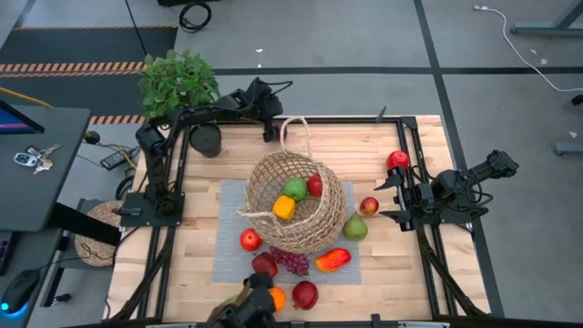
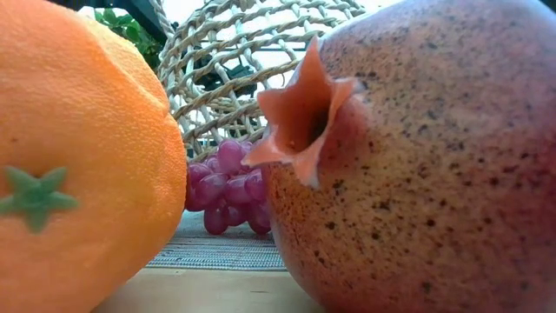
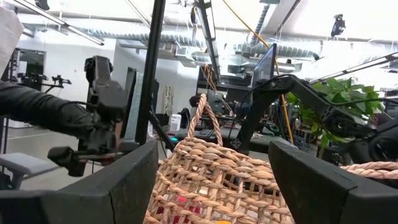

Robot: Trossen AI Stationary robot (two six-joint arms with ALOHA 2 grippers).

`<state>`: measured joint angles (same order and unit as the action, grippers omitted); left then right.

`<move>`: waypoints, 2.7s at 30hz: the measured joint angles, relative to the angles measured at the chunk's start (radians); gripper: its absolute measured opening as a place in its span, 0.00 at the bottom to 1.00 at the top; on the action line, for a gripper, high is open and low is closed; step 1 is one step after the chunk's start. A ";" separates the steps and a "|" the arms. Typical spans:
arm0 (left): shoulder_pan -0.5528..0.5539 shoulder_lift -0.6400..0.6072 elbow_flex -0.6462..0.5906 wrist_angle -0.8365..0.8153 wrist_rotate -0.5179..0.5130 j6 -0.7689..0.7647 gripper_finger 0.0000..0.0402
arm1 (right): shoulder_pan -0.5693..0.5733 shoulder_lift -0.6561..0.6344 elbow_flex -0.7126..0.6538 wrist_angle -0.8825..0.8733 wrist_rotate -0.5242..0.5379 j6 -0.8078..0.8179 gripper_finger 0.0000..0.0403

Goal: Build produce basket
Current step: Put the red apple into the basket

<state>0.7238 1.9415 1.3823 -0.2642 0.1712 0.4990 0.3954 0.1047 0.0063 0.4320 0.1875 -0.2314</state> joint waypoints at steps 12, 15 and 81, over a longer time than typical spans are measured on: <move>0.000 0.076 0.000 -0.078 0.081 -0.020 0.97 | 0.000 0.000 0.000 0.000 0.000 0.000 0.77; 0.000 0.084 0.000 -0.118 0.083 -0.020 0.97 | 0.000 0.000 0.000 0.000 0.000 0.000 0.77; -0.356 -0.508 0.041 0.164 -0.056 -0.856 0.83 | 0.000 0.000 0.000 0.000 0.001 0.000 0.77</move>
<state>0.3682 1.4334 1.4235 -0.1004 0.1154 -0.3565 0.3954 0.1047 0.0063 0.4320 0.1886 -0.2314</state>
